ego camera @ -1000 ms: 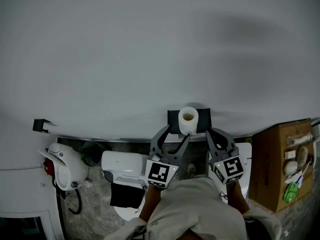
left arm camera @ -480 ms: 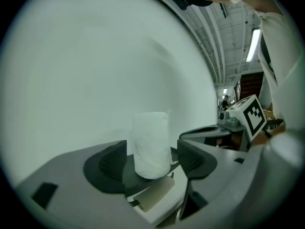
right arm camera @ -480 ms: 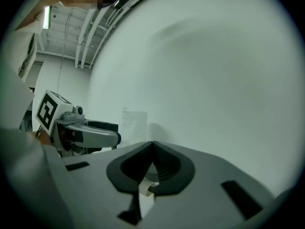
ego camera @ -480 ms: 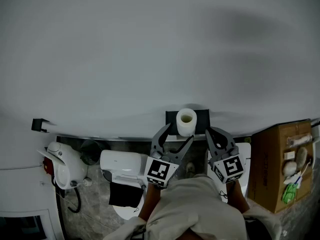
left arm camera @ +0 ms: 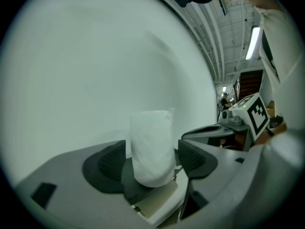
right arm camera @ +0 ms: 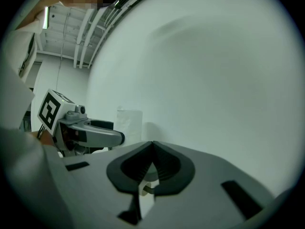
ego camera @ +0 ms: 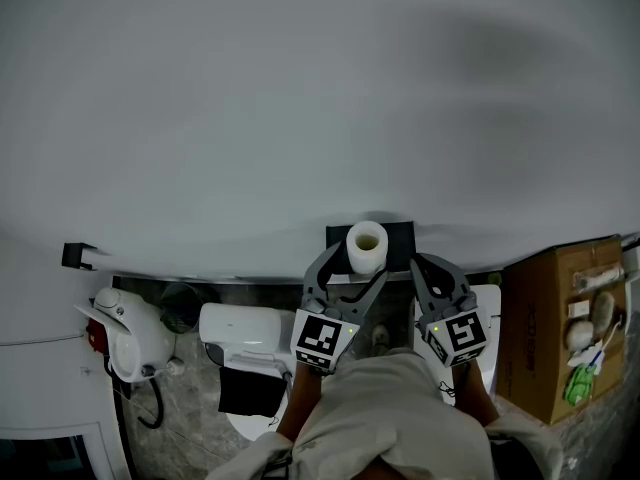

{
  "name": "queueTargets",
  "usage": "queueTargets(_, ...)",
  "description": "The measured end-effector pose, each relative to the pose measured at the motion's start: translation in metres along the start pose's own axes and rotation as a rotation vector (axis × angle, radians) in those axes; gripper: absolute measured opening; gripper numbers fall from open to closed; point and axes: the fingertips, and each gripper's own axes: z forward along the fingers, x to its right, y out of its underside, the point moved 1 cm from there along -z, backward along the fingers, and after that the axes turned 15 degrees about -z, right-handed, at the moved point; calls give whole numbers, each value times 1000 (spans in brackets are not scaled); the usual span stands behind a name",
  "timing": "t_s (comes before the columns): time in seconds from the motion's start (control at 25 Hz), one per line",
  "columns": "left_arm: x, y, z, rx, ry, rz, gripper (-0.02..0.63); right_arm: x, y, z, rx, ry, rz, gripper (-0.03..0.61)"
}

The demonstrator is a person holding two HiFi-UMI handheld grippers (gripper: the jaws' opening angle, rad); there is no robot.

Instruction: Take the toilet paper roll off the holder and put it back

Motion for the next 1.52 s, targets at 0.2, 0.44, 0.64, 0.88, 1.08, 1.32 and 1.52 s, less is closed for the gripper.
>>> queueTargets(0.2,0,0,9,-8,-8,9,334,3,3,0,-3,-3,-2,-4)
queueTargets(0.44,-3,-1,10,-12,-35,23,333,5,4,1,-6,-1,1,-3)
queueTargets(0.64,-5,0,8,-10,-39,35,287,2,6,1,-5,-3,4,-4)
queueTargets(0.88,-5,2,8,-11,-37,35,284,1,7,1,-4,-2,5,-4)
queueTargets(1.08,-5,1,7,-7,-40,35,283,-1,6,0,-4,-2,3,-4)
queueTargets(1.32,-5,0,8,-4,-43,34,282,0,5,-3,-1,3,4,-4)
queueTargets(1.52,-4,-3,7,5,-44,37,282,2,3,-6,0,12,1,-4)
